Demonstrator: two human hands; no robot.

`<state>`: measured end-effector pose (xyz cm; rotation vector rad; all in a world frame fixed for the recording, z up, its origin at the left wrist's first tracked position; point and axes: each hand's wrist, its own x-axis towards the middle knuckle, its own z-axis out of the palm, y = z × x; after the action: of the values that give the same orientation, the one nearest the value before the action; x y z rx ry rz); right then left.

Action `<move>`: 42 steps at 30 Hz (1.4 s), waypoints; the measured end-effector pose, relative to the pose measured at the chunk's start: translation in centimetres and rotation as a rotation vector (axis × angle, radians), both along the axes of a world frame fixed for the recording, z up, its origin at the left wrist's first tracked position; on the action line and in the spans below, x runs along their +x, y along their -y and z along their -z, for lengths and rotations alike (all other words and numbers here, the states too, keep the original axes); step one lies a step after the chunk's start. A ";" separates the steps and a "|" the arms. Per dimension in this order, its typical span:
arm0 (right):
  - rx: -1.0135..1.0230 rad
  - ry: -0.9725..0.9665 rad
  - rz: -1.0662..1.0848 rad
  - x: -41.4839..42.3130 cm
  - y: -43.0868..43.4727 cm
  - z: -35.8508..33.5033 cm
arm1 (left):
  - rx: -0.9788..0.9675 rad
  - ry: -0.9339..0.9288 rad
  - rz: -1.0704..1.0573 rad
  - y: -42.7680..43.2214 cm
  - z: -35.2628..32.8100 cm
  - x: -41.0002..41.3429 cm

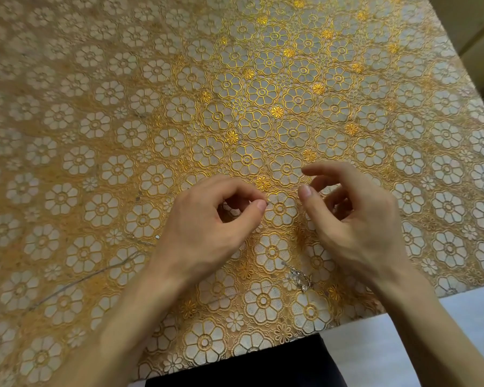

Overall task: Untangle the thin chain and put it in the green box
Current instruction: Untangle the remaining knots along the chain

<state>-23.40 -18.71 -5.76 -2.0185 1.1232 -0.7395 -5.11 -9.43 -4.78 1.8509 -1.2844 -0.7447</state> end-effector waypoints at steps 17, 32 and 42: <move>0.167 0.117 -0.059 1.5 -2.4 -0.2 | -0.113 0.086 0.006 -0.1 0.5 -0.1; -0.106 -0.024 -0.074 2.0 -2.4 0.8 | -0.188 0.167 -0.020 -0.1 0.9 -0.3; -0.127 0.031 -0.051 2.4 -2.0 1.0 | -0.088 0.055 -0.051 -0.3 0.0 -0.1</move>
<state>-21.04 -16.76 -6.73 -2.1256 1.0258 -0.8308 -5.18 -9.17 -4.82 1.8368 -1.2799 -0.6043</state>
